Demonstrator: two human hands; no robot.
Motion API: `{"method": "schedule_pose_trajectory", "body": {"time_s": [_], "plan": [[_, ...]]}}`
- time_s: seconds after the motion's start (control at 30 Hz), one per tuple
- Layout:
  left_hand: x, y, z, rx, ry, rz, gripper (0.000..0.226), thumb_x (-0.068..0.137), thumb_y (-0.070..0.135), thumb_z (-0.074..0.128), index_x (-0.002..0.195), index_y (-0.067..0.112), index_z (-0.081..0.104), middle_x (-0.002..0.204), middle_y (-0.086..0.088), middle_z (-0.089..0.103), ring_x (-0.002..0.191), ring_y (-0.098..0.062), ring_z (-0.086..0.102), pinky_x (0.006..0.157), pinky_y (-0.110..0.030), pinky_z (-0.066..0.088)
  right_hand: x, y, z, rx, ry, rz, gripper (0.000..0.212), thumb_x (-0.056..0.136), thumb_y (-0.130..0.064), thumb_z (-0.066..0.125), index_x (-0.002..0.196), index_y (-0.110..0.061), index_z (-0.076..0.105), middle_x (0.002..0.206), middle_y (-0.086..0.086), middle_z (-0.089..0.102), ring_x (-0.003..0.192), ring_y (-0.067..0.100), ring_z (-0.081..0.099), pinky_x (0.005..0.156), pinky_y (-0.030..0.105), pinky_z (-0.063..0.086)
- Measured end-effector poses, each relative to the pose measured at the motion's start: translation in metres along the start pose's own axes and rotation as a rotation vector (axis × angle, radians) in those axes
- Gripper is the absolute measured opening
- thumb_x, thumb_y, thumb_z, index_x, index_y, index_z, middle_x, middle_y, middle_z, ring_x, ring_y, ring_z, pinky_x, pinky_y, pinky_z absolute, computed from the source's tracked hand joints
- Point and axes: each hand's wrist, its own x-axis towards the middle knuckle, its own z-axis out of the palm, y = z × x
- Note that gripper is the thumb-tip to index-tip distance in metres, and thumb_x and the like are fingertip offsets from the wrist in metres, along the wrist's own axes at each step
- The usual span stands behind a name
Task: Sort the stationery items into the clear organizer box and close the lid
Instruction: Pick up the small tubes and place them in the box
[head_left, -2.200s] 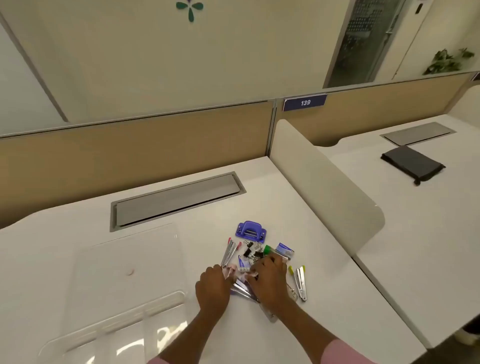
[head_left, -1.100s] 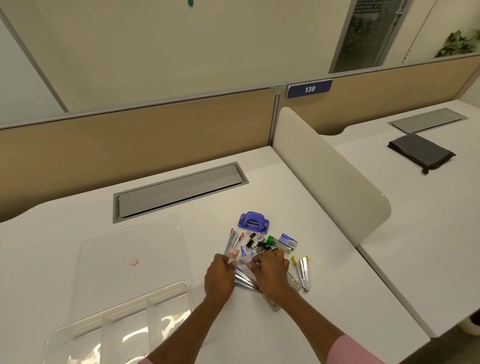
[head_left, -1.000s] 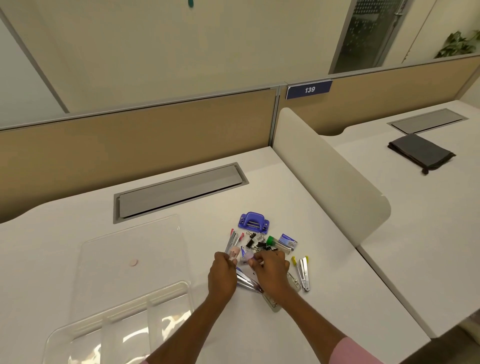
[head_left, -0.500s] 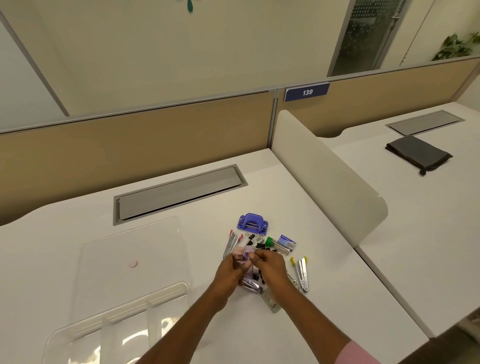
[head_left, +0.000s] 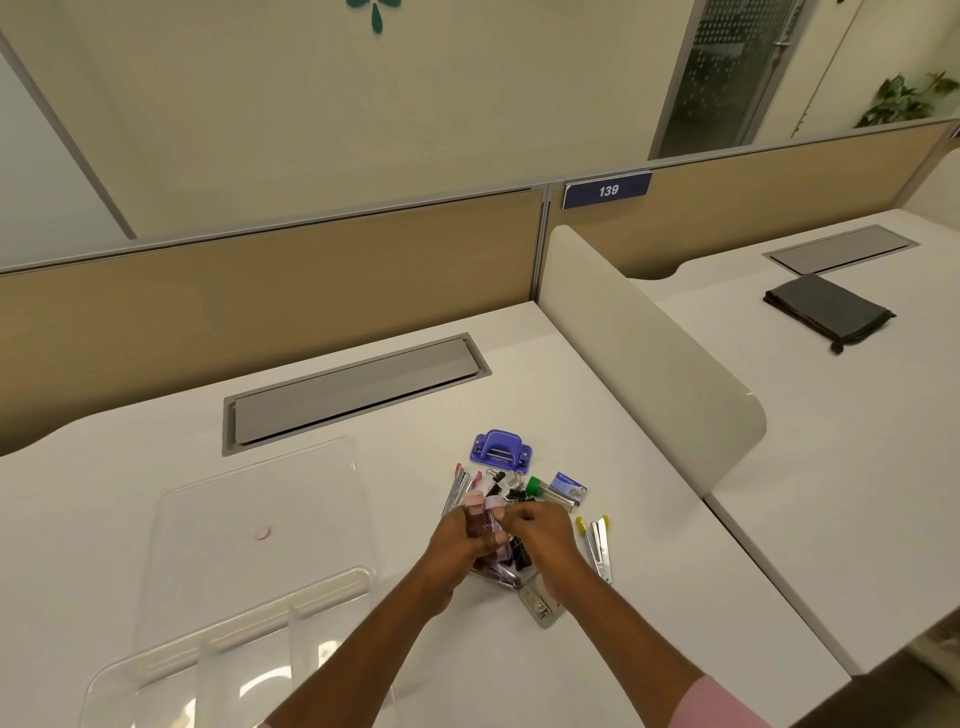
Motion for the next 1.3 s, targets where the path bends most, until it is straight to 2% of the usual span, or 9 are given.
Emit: {"method": "schedule_pose_trajectory", "body": {"time_s": [0.1,0.3,0.4,0.57,0.7,0.9,1.0,1.17,1.3], "plan": [[0.005,-0.002,0.000,-0.023,-0.015,-0.005,0.035,0.086,0.004,0.064,0.118,0.019,0.061,0.106,-0.013,0.073,0.095,-0.032,0.068,0.084,-0.047,0.054,0.002,-0.004,-0.002,-0.034,-0.020,-0.039,0.012,0.082,-0.022,0.073,0.071,-0.022,0.073,0.077,0.001,0.074,0.076,0.016,0.068,0.072,0.029,0.053],[0.011,-0.005,-0.002,-0.067,0.018,-0.056,0.035,0.089,-0.003,0.057,0.123,0.005,0.052,0.093,-0.010,0.069,0.078,-0.020,0.068,0.085,-0.046,0.053,0.028,-0.002,-0.024,-0.183,0.237,-0.107,0.010,0.080,-0.024,0.075,0.082,-0.014,0.075,0.078,-0.004,0.072,0.078,0.016,0.068,0.066,0.023,0.048],[0.012,-0.007,-0.003,-0.065,0.025,-0.068,0.035,0.090,-0.003,0.056,0.123,0.007,0.052,0.102,-0.012,0.068,0.079,-0.016,0.068,0.079,-0.040,0.055,0.046,0.005,-0.037,-0.380,0.322,-0.118,0.023,0.081,-0.022,0.073,0.102,-0.014,0.072,0.095,0.001,0.073,0.089,0.020,0.067,0.075,0.027,0.050],[0.009,-0.008,-0.003,-0.106,0.038,-0.070,0.035,0.091,-0.003,0.054,0.124,0.008,0.051,0.118,-0.018,0.064,0.092,-0.024,0.067,0.077,-0.036,0.056,0.072,0.022,-0.049,-0.723,0.280,-0.212,0.026,0.080,-0.013,0.070,0.106,-0.012,0.072,0.104,0.008,0.073,0.096,0.027,0.066,0.074,0.032,0.051],[0.006,-0.009,-0.005,-0.124,0.042,-0.066,0.035,0.091,-0.002,0.054,0.125,0.007,0.050,0.118,-0.018,0.064,0.098,-0.029,0.064,0.077,-0.034,0.057,0.078,0.028,-0.050,-1.020,0.217,-0.286,0.010,0.080,-0.011,0.064,0.071,-0.014,0.066,0.075,0.009,0.070,0.076,0.028,0.063,0.057,0.027,0.039],[-0.004,-0.009,-0.013,-0.141,0.064,-0.059,0.029,0.093,0.000,0.053,0.122,0.004,0.052,0.100,-0.013,0.065,0.081,-0.021,0.064,0.074,-0.033,0.055,0.081,0.024,-0.046,-1.292,0.150,-0.333,0.017,0.089,-0.020,0.053,0.096,-0.016,0.068,0.094,0.005,0.067,0.093,0.024,0.058,0.070,0.032,0.044],[-0.008,-0.011,-0.017,-0.152,0.078,-0.048,0.029,0.092,0.000,0.053,0.121,0.005,0.053,0.104,-0.018,0.065,0.082,-0.022,0.063,0.070,-0.031,0.055,0.083,0.023,-0.044,-1.300,0.137,-0.308,0.017,0.088,-0.020,0.054,0.097,-0.015,0.067,0.096,0.006,0.067,0.094,0.025,0.058,0.072,0.033,0.046],[-0.017,-0.010,-0.023,-0.184,0.105,-0.013,0.018,0.093,-0.003,0.051,0.108,0.005,0.056,0.087,-0.012,0.065,0.076,-0.022,0.061,0.067,-0.032,0.054,0.083,0.023,-0.046,-1.210,0.149,-0.263,0.018,0.086,-0.023,0.054,0.090,-0.013,0.068,0.088,0.006,0.068,0.085,0.025,0.061,0.069,0.033,0.050],[-0.024,-0.008,-0.030,-0.212,0.132,-0.004,0.023,0.093,-0.002,0.053,0.114,0.007,0.055,0.091,-0.011,0.066,0.077,-0.021,0.065,0.066,-0.031,0.056,0.083,0.021,-0.045,-0.964,0.209,-0.183,0.022,0.088,-0.030,0.057,0.089,-0.011,0.067,0.084,0.005,0.066,0.078,0.025,0.063,0.068,0.034,0.054]]}}
